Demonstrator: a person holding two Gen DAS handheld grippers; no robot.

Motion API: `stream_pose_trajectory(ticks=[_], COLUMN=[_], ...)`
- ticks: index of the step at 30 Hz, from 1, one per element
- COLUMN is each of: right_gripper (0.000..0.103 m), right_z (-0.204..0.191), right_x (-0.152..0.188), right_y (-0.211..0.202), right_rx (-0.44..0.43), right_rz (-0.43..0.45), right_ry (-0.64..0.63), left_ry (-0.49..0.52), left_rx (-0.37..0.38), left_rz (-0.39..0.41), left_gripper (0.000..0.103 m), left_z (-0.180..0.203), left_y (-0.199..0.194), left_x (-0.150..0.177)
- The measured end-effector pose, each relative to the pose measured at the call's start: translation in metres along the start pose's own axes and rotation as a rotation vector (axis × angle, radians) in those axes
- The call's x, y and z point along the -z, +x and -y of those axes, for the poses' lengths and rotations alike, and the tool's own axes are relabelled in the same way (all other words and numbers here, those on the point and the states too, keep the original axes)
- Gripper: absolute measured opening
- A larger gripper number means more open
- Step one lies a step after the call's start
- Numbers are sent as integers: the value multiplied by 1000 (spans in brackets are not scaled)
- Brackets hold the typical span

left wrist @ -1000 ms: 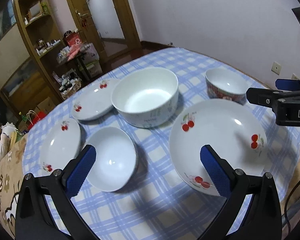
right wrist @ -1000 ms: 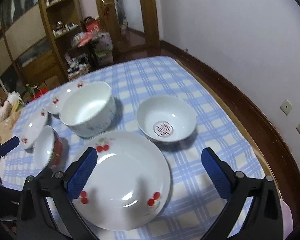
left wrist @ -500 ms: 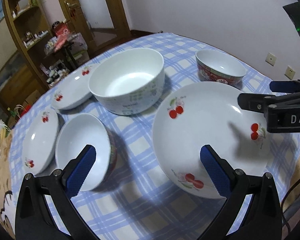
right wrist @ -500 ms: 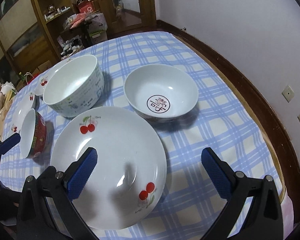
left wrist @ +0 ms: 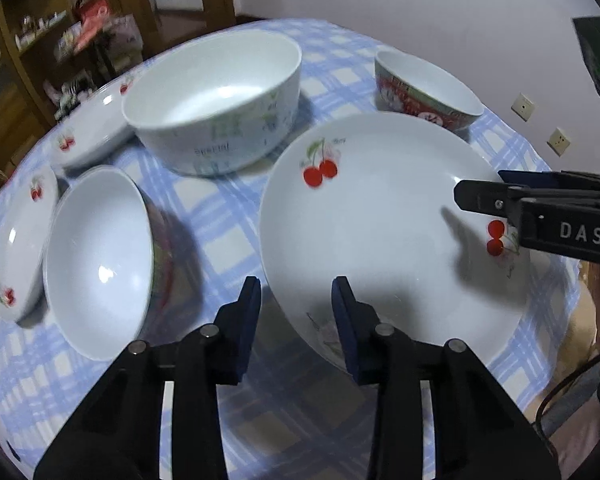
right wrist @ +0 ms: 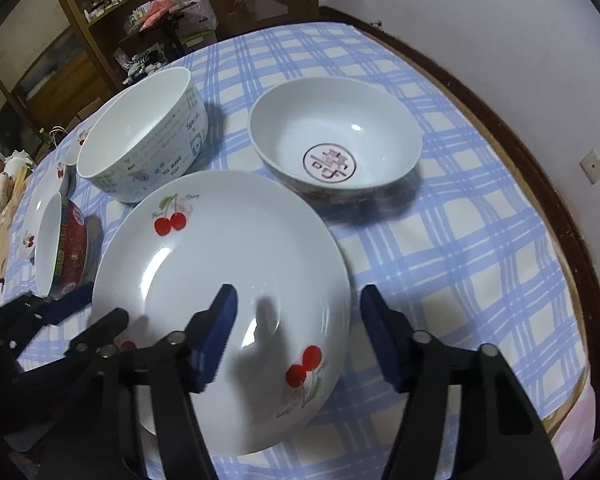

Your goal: Organize plates and bowls

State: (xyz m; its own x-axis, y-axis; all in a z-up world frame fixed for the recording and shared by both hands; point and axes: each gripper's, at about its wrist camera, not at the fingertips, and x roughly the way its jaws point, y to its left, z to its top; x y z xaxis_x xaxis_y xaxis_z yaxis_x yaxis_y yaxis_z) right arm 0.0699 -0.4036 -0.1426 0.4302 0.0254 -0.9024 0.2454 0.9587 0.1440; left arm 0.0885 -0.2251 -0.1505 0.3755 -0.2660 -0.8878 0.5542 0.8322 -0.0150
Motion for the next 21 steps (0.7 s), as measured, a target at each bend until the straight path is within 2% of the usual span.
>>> stream_pose_trajectory(ticks=[4, 9, 17, 21], right_gripper=[50, 30, 27, 21], right_z=[1, 12, 16, 18], right_x=[-1, 1, -1, 0], right_y=[2, 11, 21, 16], right_rx=[17, 5, 20, 12], right_rz=[-8, -49, -48, -14], right_ry=[1, 41, 111, 134], left_ry=[-23, -65, -48, -103], left_rx=[26, 26, 34, 54], left_rz=[-8, 14, 8, -6], left_gripper=[34, 34, 28, 21], left_z=[-2, -6, -5, -16], left_y=[5, 11, 11, 8], left_x=[3, 3, -5, -5])
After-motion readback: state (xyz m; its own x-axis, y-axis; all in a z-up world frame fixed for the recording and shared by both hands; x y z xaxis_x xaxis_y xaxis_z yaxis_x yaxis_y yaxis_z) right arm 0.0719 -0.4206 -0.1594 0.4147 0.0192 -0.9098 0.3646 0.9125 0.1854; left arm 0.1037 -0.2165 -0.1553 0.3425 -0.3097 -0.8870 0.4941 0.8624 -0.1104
